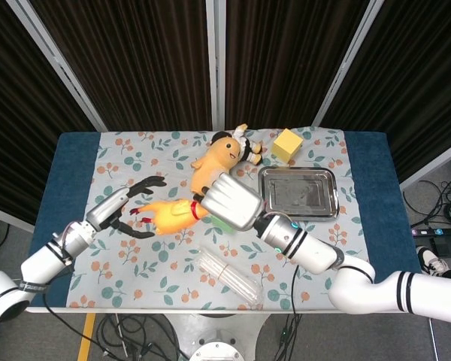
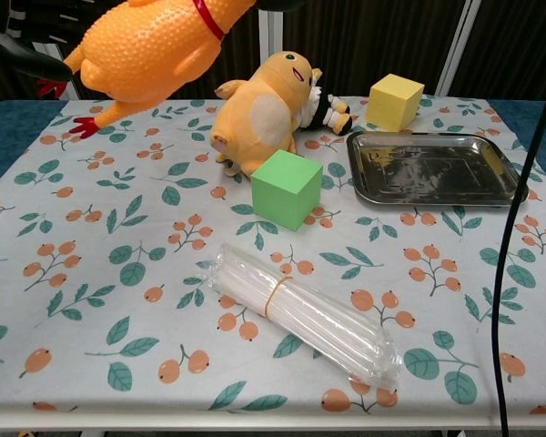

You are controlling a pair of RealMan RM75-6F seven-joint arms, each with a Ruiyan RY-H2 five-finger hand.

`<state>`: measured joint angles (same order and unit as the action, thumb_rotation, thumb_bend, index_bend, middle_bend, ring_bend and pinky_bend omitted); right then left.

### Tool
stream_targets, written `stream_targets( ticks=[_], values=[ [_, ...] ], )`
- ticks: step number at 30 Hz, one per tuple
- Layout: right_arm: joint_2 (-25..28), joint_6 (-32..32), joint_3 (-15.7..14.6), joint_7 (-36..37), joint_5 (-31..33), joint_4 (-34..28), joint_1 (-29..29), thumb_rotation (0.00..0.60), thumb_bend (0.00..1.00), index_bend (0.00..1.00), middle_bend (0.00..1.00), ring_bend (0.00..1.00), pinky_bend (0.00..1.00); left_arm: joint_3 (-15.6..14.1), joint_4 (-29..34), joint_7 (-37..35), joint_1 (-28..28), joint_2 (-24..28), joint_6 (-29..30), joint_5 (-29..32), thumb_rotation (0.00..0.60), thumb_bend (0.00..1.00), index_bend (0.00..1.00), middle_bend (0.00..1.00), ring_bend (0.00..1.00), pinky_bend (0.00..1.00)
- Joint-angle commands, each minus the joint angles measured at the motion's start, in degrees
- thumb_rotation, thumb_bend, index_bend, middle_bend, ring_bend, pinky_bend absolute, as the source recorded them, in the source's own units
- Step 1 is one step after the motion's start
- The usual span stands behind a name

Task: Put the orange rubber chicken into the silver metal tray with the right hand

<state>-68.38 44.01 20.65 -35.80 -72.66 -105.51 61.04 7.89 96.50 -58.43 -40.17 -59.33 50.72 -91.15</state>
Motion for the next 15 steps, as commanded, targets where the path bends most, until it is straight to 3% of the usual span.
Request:
stream_targets(
  ticks=[1, 15],
  values=[
    [-1.67, 0.45, 0.06, -2.55, 3.10, 0.77, 2.12, 0.600, 0.29, 0.96, 0.81, 0.78, 1.00, -0.14, 0.57, -0.58, -0.50, 0.31, -0.34, 0.74, 0.600, 0.07, 0.19, 0.15, 0.11, 0.19],
    [-4.83, 4.62, -0.72, -9.17, 11.74, 1.86, 7.51, 0.600, 0.29, 0.96, 0.81, 0.78, 1.00, -0.19, 1.19, 0.96, -2.84, 0.21, -4.40, 6.16, 0.600, 0.08, 0.21, 0.19, 0.15, 0.22]
  ],
)
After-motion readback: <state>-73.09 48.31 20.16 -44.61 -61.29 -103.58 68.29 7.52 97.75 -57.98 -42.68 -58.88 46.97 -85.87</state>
